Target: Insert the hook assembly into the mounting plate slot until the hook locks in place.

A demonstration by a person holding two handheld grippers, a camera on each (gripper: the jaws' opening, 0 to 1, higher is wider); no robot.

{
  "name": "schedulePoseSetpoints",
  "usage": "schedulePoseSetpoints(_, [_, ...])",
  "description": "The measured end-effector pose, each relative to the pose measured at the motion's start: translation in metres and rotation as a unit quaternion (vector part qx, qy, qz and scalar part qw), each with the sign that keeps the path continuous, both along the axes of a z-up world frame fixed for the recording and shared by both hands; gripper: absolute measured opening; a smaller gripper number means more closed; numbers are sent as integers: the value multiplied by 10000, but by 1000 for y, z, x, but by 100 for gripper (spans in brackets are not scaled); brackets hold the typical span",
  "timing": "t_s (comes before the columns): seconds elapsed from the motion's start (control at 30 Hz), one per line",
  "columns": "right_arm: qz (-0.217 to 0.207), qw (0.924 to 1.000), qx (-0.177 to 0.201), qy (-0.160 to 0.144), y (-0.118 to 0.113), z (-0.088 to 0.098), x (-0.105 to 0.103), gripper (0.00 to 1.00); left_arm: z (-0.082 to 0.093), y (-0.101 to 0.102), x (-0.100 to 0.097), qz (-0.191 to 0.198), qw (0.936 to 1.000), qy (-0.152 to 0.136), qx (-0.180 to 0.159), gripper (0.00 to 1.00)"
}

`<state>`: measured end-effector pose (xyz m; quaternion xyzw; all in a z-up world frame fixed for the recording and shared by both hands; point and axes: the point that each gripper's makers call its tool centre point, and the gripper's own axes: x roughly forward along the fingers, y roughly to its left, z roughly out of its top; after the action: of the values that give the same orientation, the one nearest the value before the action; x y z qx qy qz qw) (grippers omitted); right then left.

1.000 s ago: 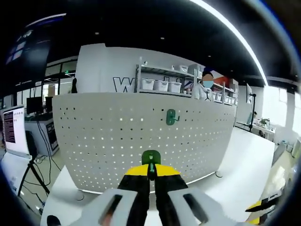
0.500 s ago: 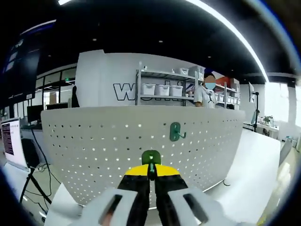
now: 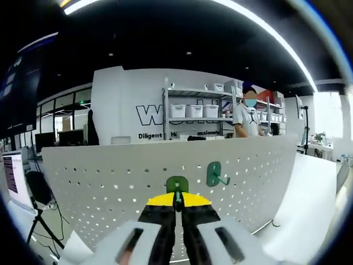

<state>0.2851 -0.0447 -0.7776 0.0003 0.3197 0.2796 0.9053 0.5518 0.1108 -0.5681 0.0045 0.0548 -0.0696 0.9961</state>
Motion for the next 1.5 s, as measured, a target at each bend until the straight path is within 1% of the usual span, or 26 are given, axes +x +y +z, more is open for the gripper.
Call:
schedulePoseSetpoints(0.1, [-44, 10000, 60, 15, 0, 1, 2, 31, 4, -5, 6, 0, 10000, -61, 63, 2])
schedulePoseSetpoints(0.2, [-96, 9999, 72, 26, -4, 0, 4, 31, 5, -5, 10, 23, 9999, -87, 52, 2])
schedulePoseSetpoints(0.33, [-157, 9998, 82, 53, -10, -1, 6, 30, 6, -6, 14, 63, 9999, -139, -72, 2])
schedulePoseSetpoints(0.47, [-201, 9997, 109, 67, -12, -1, 7, 30, 7, -8, 18, 120, 9998, -171, -67, 2])
schedulePoseSetpoints(0.53, [-172, 9998, 80, 88, -13, -3, 6, 30, 6, -9, 20, 119, 9998, -164, -57, 2])
schedulePoseSetpoints(0.57, [-183, 9998, 75, 97, -15, -3, 5, 30, 6, -10, 20, 128, 9997, -166, -104, 2])
schedulePoseSetpoints(0.67, [-243, 9995, 142, 136, -18, -3, 3, 30, 6, -7, 23, 228, 9996, -157, -89, 2])
schedulePoseSetpoints(0.77, [-264, 9995, 169, 71, -20, 1, 5, 30, 6, -8, 26, 243, 9995, -150, -93, 2])
schedulePoseSetpoints(0.83, [-277, 9995, 142, 79, -22, 0, 6, 30, 3, -11, 28, 218, 9996, -81, -131, 2])
schedulePoseSetpoints(0.93, [-338, 9992, 205, 114, -25, 0, 7, 30, 4, -10, 28, 298, 9994, -103, -159, 2])
schedulePoseSetpoints(1.03, [-343, 9991, 230, 114, -24, 0, 6, 30, 5, -10, 28, 332, 9993, -135, -135, 2])
schedulePoseSetpoints(1.23, [-266, 9992, 261, 112, -21, 0, 5, 30, 0, -7, 33, 410, 9991, -62, -129, 2])
schedulePoseSetpoints(1.3, [-306, 9986, 417, 101, -20, 3, 5, 29, -2, -8, 34, 408, 9989, -25, -223, 2])
schedulePoseSetpoints(1.33, [-310, 9985, 434, 105, -20, 3, 6, 29, -2, -10, 34, 388, 9991, -3, -197, 2])
schedulePoseSetpoints(1.37, [-306, 9986, 409, 110, -20, 2, 6, 29, -2, -12, 35, 372, 9993, -25, -53, 2])
schedulePoseSetpoints(1.4, [-312, 9986, 404, 114, -21, 2, 6, 29, -1, -13, 35, 369, 9993, -42, -13, 2])
schedulePoseSetpoints(1.5, [-316, 9984, 437, 146, -20, 1, 6, 29, -1, -12, 36, 400, 9991, -8, -118, 2])
